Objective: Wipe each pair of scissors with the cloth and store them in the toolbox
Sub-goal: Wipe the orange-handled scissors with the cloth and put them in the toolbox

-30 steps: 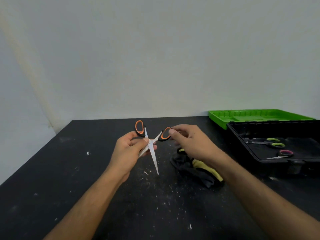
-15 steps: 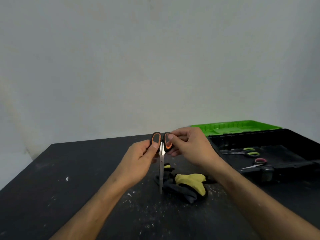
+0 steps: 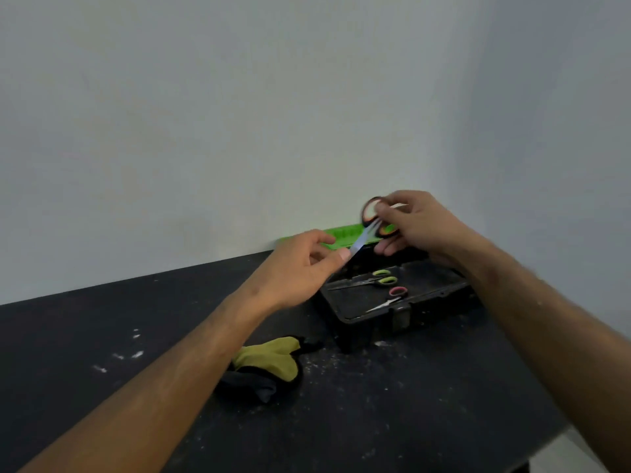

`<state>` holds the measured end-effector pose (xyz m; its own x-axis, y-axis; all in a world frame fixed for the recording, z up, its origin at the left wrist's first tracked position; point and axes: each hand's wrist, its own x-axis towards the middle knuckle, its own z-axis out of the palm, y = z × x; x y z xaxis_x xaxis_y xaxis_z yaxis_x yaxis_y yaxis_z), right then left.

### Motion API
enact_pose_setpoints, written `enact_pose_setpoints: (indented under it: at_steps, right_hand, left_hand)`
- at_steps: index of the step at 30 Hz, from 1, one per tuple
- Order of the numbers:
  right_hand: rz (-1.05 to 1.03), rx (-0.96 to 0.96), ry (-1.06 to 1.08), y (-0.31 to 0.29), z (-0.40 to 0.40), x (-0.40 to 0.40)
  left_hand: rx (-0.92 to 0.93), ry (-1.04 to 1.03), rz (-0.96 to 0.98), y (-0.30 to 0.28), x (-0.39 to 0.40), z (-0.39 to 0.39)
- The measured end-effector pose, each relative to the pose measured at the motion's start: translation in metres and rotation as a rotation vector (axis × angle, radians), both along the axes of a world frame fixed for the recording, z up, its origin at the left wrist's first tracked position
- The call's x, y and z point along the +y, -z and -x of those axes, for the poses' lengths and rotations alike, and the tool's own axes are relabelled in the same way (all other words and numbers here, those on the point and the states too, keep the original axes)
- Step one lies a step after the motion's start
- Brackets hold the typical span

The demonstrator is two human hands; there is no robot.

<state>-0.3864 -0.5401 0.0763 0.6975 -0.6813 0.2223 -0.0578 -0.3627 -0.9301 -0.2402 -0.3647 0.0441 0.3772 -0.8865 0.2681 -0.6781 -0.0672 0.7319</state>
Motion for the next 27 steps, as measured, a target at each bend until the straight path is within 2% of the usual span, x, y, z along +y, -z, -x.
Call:
enact_pose_setpoints:
  at_steps: [2, 4, 7, 14, 16, 18, 20, 23, 27]
  right_hand:
    - [-0.054, -0.014, 0.233, 0.009, 0.018, -0.048]
    - [-0.080, 0.056, 0.426, 0.022, 0.033, -0.087]
    - [-0.133, 0.177, 0.575, 0.044, 0.046, -0.126]
    - [-0.205, 0.482, 0.483, 0.082, 0.045, -0.163]
    - [-0.077, 0.618, 0.467, 0.085, 0.042, -0.167]
    - [0.177, 0.904, 0.458, 0.081, 0.040, -0.164]
    - [0.354, 1.094, 0.411, 0.078, 0.036, -0.154]
    - [0.421, 1.180, 0.376, 0.084, 0.031, -0.154]
    - [0.479, 1.067, 0.420, 0.086, 0.034, -0.153]
  left_hand:
    - [-0.081, 0.004, -0.048, 0.013, -0.010, 0.001]
    - [-0.175, 0.003, -0.090, 0.028, -0.014, -0.001]
    - [-0.262, 0.019, -0.113, 0.047, -0.020, -0.002]
    - [-0.360, 0.043, -0.062, 0.074, -0.034, -0.013]
    - [-0.364, 0.047, -0.042, 0.077, -0.038, -0.014]
    - [-0.367, 0.049, -0.033, 0.081, -0.041, -0.014]
    - [-0.370, 0.046, -0.027, 0.083, -0.042, -0.015]
    - [-0.373, 0.044, -0.026, 0.085, -0.044, -0.017]
    - [-0.372, 0.057, -0.020, 0.085, -0.044, -0.017]
